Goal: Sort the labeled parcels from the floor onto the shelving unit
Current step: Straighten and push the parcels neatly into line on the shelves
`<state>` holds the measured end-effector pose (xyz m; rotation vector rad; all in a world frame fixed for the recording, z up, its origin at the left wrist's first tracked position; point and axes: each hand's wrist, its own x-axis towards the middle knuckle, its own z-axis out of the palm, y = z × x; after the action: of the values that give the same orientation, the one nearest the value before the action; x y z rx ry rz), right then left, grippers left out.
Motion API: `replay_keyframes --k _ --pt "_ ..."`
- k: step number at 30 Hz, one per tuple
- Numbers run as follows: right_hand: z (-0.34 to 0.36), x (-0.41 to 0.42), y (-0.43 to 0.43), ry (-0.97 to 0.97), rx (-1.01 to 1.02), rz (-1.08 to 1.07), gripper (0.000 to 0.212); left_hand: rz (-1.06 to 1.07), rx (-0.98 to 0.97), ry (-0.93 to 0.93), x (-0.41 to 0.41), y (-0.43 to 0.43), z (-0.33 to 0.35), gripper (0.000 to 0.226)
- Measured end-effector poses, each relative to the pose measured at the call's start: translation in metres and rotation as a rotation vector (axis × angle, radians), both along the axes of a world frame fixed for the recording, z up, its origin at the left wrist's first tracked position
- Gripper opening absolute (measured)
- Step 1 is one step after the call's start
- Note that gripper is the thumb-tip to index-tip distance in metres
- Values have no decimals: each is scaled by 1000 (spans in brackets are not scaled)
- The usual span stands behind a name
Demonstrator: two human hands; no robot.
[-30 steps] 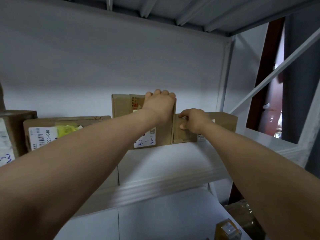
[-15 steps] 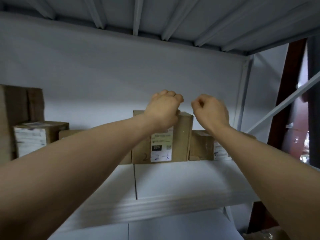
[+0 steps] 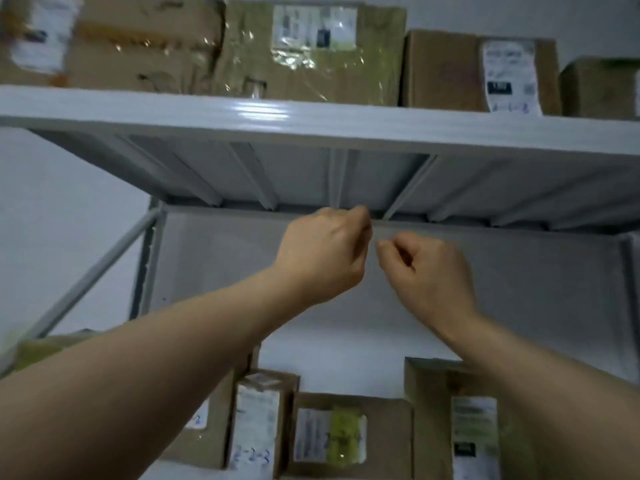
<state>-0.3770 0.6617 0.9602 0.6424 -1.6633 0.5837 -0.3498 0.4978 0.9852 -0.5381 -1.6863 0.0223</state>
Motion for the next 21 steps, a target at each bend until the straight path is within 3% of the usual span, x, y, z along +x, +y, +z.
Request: replay_keyframes --k 6,10,15,21 --pt "57 53 -67 198 19 87 39 5 8 143 54 -55 60 14" --pt "95 76 -89 215 5 66 17 37 27 184 77 -80 92 14" --pt "120 89 -90 237 -71 -18 12 44 -19 131 88 -90 112 28" --pt "120 86 -59 221 -120 -152 10 -72 -47 139 96 -64 108 27"
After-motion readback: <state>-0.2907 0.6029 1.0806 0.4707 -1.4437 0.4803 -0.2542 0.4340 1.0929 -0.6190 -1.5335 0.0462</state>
